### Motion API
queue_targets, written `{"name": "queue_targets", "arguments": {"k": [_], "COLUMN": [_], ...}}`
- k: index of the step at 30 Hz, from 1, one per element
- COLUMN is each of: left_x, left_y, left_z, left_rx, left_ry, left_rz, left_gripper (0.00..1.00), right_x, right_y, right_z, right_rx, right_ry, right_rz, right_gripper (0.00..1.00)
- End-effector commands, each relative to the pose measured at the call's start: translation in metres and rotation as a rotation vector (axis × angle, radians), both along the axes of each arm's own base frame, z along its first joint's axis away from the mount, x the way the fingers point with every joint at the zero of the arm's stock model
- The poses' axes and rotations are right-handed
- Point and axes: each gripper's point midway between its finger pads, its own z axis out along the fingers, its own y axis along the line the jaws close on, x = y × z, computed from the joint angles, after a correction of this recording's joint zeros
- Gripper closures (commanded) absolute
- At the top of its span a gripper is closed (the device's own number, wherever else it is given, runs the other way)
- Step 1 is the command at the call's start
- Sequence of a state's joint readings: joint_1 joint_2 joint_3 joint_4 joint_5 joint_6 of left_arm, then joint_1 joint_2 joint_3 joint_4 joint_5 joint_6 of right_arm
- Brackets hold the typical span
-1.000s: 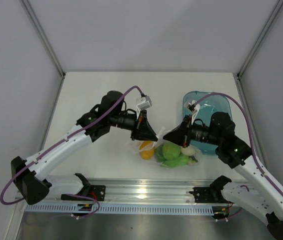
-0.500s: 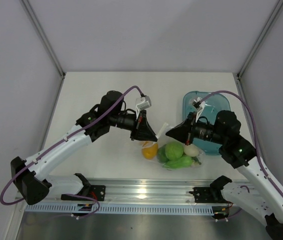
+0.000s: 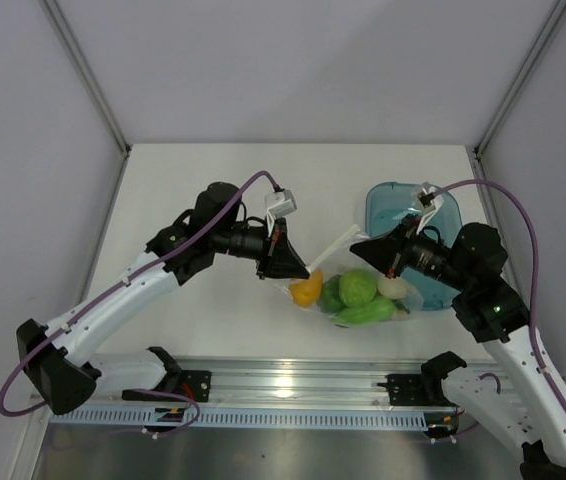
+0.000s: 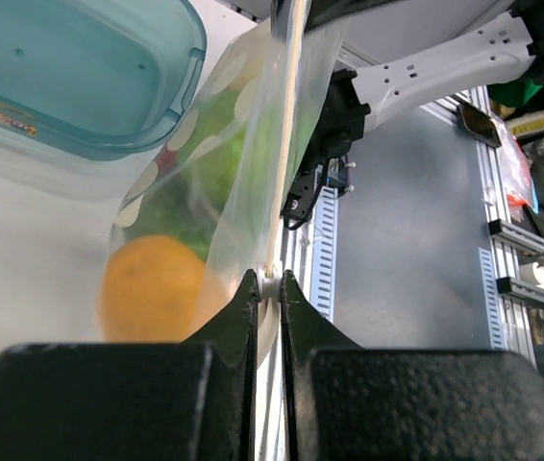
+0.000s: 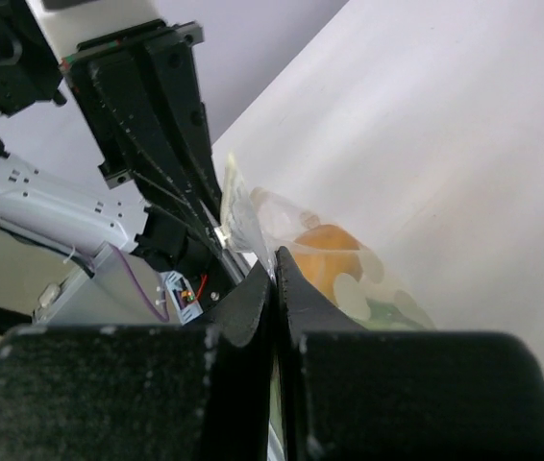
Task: Place the food in the zip-top bag and seal the zipper
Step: Zip the zipper food storage bag at the center of the board.
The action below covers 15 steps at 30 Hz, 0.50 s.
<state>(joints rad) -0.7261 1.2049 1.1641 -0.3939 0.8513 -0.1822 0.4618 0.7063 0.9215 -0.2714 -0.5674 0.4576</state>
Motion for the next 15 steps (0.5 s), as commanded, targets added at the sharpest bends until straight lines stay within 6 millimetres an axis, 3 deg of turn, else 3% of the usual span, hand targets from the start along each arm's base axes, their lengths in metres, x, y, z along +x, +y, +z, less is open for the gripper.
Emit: {"name": "queue_targets", "arguments": {"k": [1,15], "left_x": [-0.004,0.002], "left_y": [0.016,0.041], "left_z": [-0.003,-0.011], "left_rx": [0.025,0.064], "left_ry": [0.000,-0.005], "left_rz": [0.036,0.162], "left_gripper": [0.99,0.99], "right_x": [0.009,0.041], "right_y": [-0.021,-0.054], "right_z": [0.054,0.055], "right_rx": [0.080,0.078], "right_ry": [-0.127,-0.068], "right_rz": [-0.125,-0.297], "right_gripper": [1.00,1.00]}}
